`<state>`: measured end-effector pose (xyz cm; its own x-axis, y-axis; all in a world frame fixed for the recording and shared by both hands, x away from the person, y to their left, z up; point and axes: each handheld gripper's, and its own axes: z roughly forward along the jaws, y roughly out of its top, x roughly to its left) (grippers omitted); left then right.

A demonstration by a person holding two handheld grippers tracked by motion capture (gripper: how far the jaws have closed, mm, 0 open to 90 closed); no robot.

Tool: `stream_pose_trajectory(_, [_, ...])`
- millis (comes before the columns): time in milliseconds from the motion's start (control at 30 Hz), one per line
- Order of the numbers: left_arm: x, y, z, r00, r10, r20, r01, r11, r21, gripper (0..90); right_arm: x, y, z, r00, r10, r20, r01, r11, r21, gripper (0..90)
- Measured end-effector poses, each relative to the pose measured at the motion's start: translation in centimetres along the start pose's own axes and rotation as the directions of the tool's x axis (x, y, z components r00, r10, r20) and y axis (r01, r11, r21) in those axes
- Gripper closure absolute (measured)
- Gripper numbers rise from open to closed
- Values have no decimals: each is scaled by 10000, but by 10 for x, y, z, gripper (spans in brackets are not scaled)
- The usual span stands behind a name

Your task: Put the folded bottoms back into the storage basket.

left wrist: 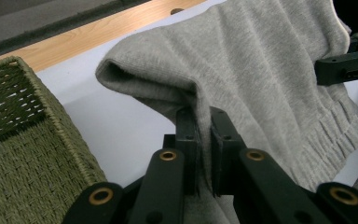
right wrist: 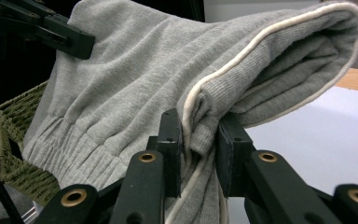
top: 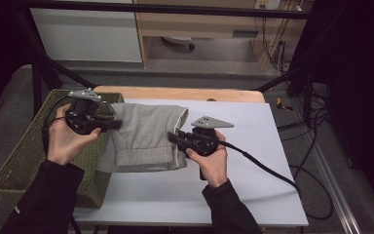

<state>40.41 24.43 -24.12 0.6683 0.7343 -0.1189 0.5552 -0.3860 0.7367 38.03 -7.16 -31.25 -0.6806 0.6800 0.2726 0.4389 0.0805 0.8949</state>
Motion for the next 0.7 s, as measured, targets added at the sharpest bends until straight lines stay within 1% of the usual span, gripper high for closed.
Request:
stream_pose_trajectory(200, [3,-1,-3,10000,23,-30,-23,10000,49,838,3,1,3,10000,-2,-55,2,10000,-8,742])
stream_pose_trajectory(333, [5,-1,-5,9999,30,-116,-30,10000,57,838,6,2,6,10000,-42,-56,42,10000,9,742])
stream_pose_trajectory(367, [6,-1,-6,9998,94,-183,-93,9999,61,838,6,3,7,10000,-43,-62,43,10000,9,742])
stream_pose_trajectory(500, [7,-1,-9,9999,77,-146,-76,10000,35,838,8,4,9,9999,-36,-95,36,10000,-36,742])
stream_pose_trajectory(700, [10,-2,-12,9997,72,-222,-72,10000,9,838,12,6,12,9999,-79,-117,78,9999,-76,742])
